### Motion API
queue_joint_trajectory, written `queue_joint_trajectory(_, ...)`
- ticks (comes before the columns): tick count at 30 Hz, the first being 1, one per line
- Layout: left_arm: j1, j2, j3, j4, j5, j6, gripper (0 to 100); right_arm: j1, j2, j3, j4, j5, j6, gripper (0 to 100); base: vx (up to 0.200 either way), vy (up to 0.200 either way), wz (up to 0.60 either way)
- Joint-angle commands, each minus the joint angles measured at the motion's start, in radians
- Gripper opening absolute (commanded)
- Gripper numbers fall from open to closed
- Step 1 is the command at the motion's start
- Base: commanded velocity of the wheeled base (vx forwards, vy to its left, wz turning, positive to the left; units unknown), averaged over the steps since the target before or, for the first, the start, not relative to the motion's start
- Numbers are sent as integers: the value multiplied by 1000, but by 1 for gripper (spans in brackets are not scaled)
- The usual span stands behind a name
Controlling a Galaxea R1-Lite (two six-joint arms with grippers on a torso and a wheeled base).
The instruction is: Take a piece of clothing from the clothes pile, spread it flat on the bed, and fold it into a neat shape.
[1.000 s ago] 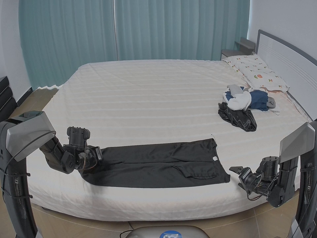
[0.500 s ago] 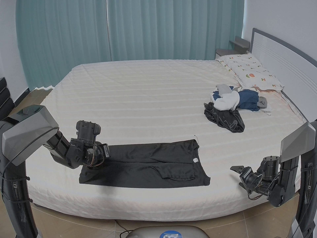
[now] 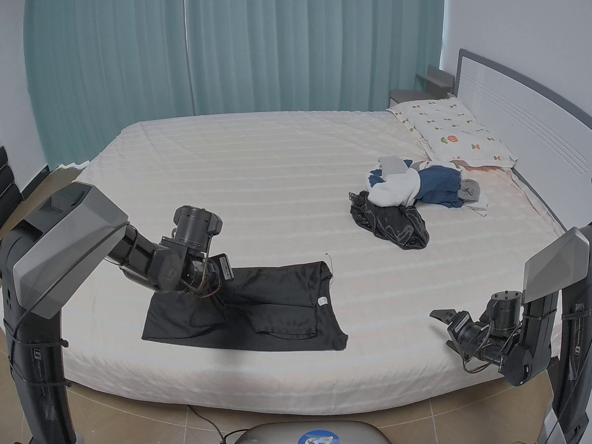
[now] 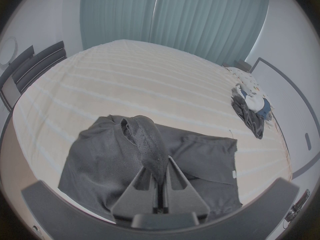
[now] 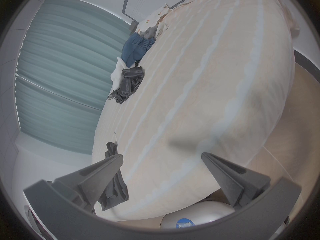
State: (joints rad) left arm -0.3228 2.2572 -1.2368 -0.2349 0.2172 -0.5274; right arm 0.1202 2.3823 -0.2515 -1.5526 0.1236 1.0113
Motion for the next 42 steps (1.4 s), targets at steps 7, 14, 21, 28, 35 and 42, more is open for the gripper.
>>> queue_joint_trajectory(7, -64, 64, -167, 141, -1, -65, 0, 6, 3, 0, -11, -2, -2, 100, 0, -200, 0)
queue_joint_trajectory(14, -75, 133, -240, 146, 1, -101, 0, 7, 5, -2, -12, -4, -3, 100, 0, -171, 0)
queue_joint_trajectory(21, -73, 179, -285, 146, -6, -169, 0, 9, 8, -2, -12, -6, -5, 100, 0, 0, 0)
queue_joint_trajectory(28, -68, 191, -320, 183, -47, -224, 100, 9, 9, 0, -12, -6, -7, 100, 0, 0, 0)
queue_joint_trajectory(35, -58, 182, -308, 195, -102, -269, 100, 10, 9, 0, -11, -6, -8, 100, 0, 0, 0)
queue_joint_trajectory(42, -1, 81, -194, 183, -193, -313, 100, 10, 9, 1, -11, -6, -8, 100, 0, 0, 0)
